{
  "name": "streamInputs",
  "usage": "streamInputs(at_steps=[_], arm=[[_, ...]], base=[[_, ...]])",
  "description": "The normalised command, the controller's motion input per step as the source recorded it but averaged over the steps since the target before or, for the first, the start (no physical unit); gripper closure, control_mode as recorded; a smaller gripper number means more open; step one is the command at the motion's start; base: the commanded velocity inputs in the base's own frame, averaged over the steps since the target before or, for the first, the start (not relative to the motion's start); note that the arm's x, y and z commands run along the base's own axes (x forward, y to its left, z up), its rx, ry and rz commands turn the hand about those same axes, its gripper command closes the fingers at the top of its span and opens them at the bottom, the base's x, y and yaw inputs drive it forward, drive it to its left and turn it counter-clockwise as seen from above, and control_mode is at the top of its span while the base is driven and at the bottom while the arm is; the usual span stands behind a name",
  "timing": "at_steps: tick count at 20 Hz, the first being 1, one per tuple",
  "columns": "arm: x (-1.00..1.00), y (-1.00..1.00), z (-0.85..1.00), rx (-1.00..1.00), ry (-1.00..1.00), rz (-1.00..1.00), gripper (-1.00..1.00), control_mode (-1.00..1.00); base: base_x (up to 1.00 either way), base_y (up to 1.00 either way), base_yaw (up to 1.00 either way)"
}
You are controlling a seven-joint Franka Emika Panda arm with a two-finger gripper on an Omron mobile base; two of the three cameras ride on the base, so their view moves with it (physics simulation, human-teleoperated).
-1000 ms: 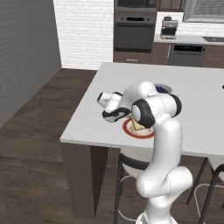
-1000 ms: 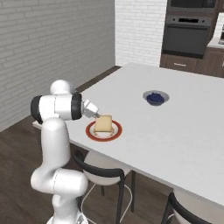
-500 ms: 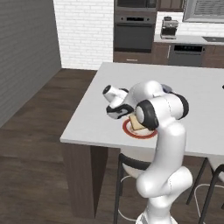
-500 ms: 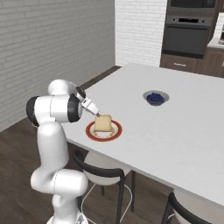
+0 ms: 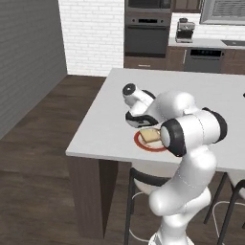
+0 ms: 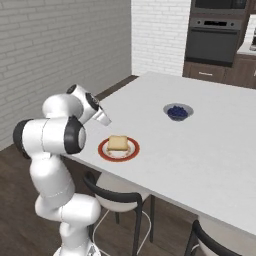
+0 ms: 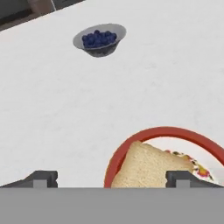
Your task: Start the toaster. Once the lever pops up, take the bread to the plate on the dining counter.
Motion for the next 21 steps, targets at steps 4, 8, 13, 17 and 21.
streamInputs(at_steps=[4,8,13,17,21], arm=[[-0.78,-0.05,0.94,0.33,-0.53,0.04,-1.00,-1.00],[-1.00,-0.15,0.94,0.36,-0.48,0.00,-1.00,-1.00],[-1.00,-0.08,1.00,0.31,-0.39,0.00,-1.00,-1.00],[-1.00,-0.13,0.99,0.26,-0.10,0.00,-1.00,-1.00],[-1.00,-0.24,0.89,0.10,0.28,0.00,-1.00,-1.00]], base=[[0.00,0.00,0.00],[0.00,0.00,0.00],[0.00,0.00,0.00],[0.00,0.00,0.00],[0.00,0.00,0.00]])
